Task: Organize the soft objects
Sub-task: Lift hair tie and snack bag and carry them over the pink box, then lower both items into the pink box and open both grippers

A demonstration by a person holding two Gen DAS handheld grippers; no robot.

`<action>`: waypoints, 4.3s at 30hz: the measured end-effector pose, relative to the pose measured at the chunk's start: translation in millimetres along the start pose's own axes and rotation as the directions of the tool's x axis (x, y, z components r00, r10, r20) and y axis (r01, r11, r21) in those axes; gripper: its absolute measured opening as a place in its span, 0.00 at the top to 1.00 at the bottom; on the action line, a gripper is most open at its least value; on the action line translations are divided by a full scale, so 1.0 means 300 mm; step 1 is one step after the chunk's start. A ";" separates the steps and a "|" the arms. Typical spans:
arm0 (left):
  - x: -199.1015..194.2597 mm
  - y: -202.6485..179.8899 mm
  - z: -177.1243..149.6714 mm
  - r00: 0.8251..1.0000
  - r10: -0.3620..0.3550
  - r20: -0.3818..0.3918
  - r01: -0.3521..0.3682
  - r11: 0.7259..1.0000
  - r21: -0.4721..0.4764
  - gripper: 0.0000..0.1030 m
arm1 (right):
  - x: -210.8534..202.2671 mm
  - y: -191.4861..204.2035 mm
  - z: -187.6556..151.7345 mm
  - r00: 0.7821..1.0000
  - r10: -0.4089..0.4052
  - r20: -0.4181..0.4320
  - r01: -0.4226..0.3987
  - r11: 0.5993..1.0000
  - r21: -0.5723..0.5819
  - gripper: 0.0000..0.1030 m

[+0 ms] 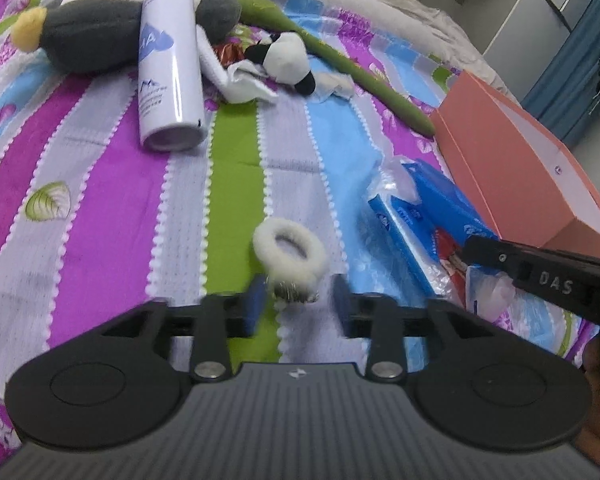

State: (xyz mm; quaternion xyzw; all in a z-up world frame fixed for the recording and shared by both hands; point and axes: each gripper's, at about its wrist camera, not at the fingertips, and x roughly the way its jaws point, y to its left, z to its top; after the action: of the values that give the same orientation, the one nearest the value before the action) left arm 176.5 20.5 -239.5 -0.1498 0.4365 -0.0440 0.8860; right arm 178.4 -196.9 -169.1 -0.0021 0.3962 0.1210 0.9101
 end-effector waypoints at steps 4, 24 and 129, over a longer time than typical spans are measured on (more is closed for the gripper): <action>-0.034 0.018 -0.006 1.000 0.001 0.009 0.000 1.000 -0.013 0.42 | -0.021 -0.023 -0.002 0.999 0.048 -0.023 -0.047 0.998 0.039 0.74; 0.087 -0.027 -0.017 0.996 0.084 -0.021 -0.078 0.975 0.210 0.41 | 0.084 -0.047 0.023 0.989 0.107 -0.103 -0.105 0.994 0.027 0.63; 0.314 -1.126 0.411 0.969 -0.184 -0.163 0.231 0.911 0.342 0.54 | -0.118 -0.940 0.245 0.971 -0.230 -0.071 0.240 0.919 0.314 0.67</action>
State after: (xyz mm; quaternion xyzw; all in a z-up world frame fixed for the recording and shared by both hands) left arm 349.2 -292.3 -137.6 -0.0283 0.4581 -0.2263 0.8591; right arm 270.8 -471.2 -119.1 0.0962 0.4222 -0.0550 0.8997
